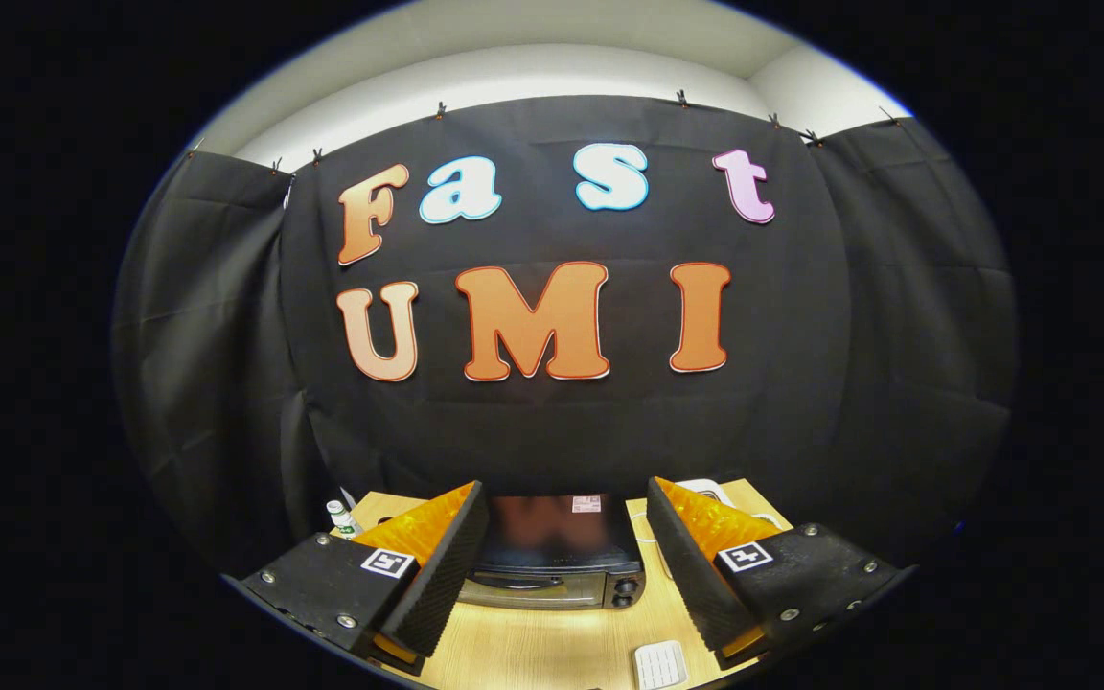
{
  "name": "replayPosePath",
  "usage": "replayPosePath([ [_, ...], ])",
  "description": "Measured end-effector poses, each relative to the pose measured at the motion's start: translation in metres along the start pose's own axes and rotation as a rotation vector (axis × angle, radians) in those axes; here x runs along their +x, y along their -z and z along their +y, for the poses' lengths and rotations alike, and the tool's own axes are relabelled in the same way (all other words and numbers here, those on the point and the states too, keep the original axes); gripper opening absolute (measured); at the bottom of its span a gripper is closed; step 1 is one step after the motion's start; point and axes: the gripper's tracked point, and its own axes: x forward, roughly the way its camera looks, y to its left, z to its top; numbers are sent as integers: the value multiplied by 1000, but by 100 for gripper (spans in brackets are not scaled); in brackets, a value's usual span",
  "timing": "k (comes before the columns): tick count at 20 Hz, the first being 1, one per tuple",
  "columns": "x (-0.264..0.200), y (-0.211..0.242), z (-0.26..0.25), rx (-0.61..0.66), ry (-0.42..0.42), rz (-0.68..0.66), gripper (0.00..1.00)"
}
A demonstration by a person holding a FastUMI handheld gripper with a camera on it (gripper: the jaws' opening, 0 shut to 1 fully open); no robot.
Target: Open the toaster oven, put the food inside, and close the toaster oven door.
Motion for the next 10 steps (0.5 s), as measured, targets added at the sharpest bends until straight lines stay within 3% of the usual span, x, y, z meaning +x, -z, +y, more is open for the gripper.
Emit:
replayPosePath([
  [10, -4, -1, -4, 11, 4, -4, 99],
])
